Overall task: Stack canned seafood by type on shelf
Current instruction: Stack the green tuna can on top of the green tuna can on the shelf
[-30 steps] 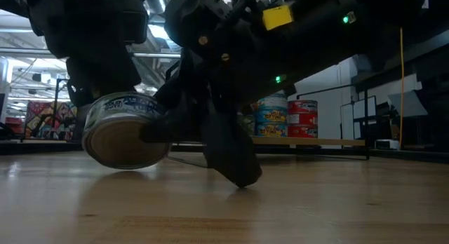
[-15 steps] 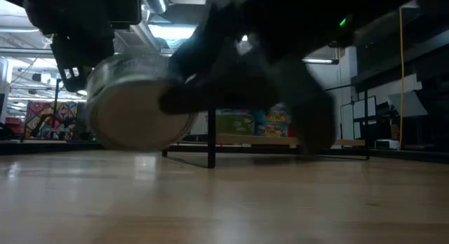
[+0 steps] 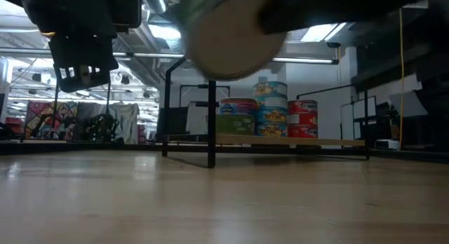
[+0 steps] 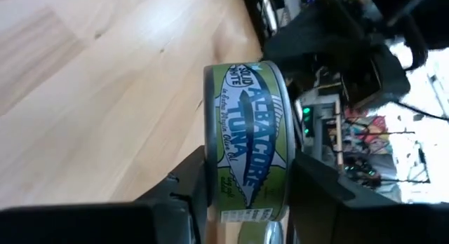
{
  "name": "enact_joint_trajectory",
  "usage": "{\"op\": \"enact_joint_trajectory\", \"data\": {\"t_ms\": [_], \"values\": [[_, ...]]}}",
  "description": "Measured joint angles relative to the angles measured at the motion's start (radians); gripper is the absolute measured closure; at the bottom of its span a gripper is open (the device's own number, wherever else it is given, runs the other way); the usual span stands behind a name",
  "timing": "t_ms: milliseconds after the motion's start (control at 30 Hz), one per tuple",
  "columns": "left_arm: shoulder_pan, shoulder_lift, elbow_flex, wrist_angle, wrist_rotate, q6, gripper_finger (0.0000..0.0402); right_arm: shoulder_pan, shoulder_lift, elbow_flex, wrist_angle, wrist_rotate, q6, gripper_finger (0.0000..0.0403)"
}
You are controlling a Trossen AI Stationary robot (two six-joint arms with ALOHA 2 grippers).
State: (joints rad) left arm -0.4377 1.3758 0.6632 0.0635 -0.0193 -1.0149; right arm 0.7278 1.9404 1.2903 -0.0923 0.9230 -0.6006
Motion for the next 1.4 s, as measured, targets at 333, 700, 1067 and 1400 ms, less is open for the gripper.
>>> {"op": "enact_joint_trajectory", "data": {"t_ms": [333,700,1067,1400], "values": [[0.000,0.000,0.000,0.001,-0.003,0.004,0.0274,0.039,-0.114,0.001,-0.437,0.075,0.344,0.0259],[0.000,0.000,0.000,0.000,-0.052,0.030,0.0274,-0.043,-0.137,0.001,-0.708,0.167,0.445,0.0260],[0.000,0.000,0.000,0.000,-0.056,0.098,0.0274,-0.265,-0.137,0.001,-0.691,0.116,0.361,0.0260],[0.000,0.000,0.000,0.000,-0.056,0.106,0.0274,-0.287,-0.137,0.001,-0.718,0.114,0.280,0.0260]]}}
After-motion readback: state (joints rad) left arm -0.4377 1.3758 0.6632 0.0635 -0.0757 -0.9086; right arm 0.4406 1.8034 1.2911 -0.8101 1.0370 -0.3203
